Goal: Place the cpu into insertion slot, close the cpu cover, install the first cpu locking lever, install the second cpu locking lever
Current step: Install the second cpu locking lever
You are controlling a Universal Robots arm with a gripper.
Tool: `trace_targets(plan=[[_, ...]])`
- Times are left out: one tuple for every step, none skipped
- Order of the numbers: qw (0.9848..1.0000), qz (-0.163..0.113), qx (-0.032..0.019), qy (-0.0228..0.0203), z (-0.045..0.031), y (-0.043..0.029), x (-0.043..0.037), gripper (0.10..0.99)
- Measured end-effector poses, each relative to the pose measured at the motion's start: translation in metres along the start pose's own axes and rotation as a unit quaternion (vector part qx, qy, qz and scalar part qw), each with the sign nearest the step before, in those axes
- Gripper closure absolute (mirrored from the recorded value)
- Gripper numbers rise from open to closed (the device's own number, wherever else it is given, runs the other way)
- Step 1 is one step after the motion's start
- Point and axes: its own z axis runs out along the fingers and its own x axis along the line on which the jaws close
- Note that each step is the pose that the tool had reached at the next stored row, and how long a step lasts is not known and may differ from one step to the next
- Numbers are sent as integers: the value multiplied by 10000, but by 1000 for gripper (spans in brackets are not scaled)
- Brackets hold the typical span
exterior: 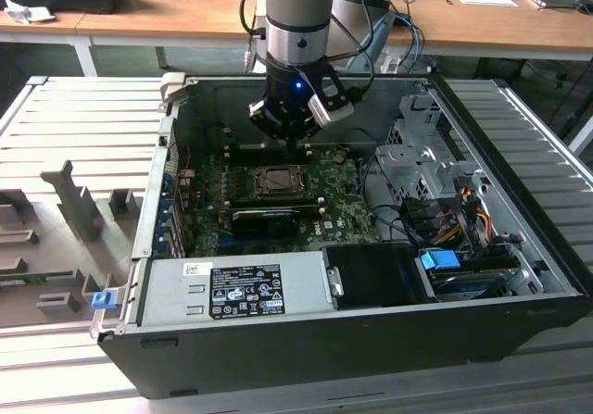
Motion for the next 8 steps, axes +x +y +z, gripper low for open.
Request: trace_targets(plan=[[10000,1,1,0,-6,-89,3,980],[10000,1,0,1,-9,-164,3,980],[10000,0,0,5,-9,-194,4,980],[10000,2,0,21,-1,-233,5,980],[9999,-23,-3,101,76,-384,11,980],[9999,-22,-22,102,77,-488,68,980],[9999,-22,-26,102,78,-495,203,980],[9999,-22,-29,102,82,-496,263,980]])
